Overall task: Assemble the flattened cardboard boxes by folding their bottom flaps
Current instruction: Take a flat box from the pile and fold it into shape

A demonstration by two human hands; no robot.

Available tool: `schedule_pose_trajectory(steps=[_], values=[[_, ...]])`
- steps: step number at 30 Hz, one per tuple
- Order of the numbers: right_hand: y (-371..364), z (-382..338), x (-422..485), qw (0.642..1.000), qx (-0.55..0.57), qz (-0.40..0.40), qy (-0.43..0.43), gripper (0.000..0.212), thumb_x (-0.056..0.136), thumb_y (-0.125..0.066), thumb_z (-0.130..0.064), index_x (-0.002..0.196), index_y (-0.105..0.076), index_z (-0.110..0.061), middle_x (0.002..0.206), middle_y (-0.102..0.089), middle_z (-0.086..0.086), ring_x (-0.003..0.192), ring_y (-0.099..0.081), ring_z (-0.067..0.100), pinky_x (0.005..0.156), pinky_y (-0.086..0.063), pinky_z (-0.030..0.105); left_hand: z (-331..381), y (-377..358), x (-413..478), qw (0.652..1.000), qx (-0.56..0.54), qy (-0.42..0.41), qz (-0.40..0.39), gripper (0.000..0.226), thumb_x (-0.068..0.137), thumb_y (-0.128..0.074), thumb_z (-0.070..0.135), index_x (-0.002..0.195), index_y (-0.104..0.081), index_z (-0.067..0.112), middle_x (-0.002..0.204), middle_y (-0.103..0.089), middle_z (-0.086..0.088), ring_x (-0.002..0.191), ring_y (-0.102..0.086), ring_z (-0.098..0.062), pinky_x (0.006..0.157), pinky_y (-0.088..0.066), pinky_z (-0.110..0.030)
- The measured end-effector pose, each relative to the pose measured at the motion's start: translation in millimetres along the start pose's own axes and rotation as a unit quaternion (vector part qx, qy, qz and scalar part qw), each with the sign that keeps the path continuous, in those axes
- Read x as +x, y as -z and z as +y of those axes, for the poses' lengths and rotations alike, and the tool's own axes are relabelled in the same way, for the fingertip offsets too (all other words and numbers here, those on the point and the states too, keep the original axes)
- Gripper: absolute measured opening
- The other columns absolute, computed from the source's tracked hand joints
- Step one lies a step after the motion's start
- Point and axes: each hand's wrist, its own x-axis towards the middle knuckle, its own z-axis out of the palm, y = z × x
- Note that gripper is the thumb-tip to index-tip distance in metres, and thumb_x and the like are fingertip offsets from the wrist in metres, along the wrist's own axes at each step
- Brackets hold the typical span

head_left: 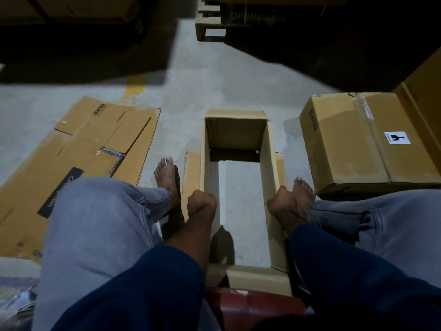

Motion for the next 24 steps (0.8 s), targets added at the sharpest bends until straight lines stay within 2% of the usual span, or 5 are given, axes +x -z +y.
schedule_pose_trajectory(steps=[7,13,19,22,24], values=[[-18,-18,118,0.991,0.098,0.092,0.027,0.032,0.097,-0.063,-0.018,0.127,-0.055,-0.007,0.127,-0.063,0.018,0.116,-0.062,0.041,0.096,-0.056,0.047,69,49,60,0.989,-0.09,-0.058,0.101,0.044,0.101,-0.06,0.038,0.127,-0.061,0.003,0.131,-0.064,-0.018,0.121,-0.061,-0.038,0.092,-0.052,-0.041],[-8,-51,176,0.982,0.136,0.128,0.034,0.034,0.098,-0.063,-0.017,0.13,-0.054,-0.007,0.128,-0.063,0.018,0.118,-0.062,0.041,0.096,-0.057,0.052,118,68,129,0.983,-0.089,-0.099,0.126,0.037,0.099,-0.065,0.033,0.122,-0.061,0.004,0.122,-0.067,-0.016,0.111,-0.065,-0.036,0.08,-0.054,-0.038],[-29,-50,200,0.977,0.196,0.083,0.005,0.037,0.101,-0.059,-0.016,0.136,-0.053,-0.006,0.136,-0.059,0.018,0.123,-0.059,0.04,0.1,-0.053,0.045,127,61,165,0.984,-0.039,-0.168,0.038,0.041,0.094,-0.068,0.029,0.129,-0.055,0.01,0.129,-0.062,-0.017,0.114,-0.061,-0.037,0.093,-0.057,-0.045],[-33,-33,188,0.955,0.291,0.062,-0.004,0.048,0.101,-0.062,-0.031,0.144,-0.054,-0.011,0.142,-0.059,0.012,0.128,-0.057,0.035,0.104,-0.047,0.039,112,51,160,0.984,-0.074,-0.163,-0.012,0.06,0.094,-0.069,0.035,0.145,-0.048,0.012,0.143,-0.055,-0.016,0.124,-0.057,-0.037,0.101,-0.052,-0.041],[-33,-18,179,0.936,0.347,0.057,-0.019,0.044,0.103,-0.055,-0.045,0.135,-0.062,-0.016,0.136,-0.064,0.01,0.119,-0.06,0.03,0.1,-0.048,0.036,97,41,154,0.986,-0.096,-0.135,0.008,0.059,0.098,-0.063,0.039,0.146,-0.047,0.01,0.147,-0.052,-0.016,0.131,-0.052,-0.038,0.101,-0.045,-0.036]])
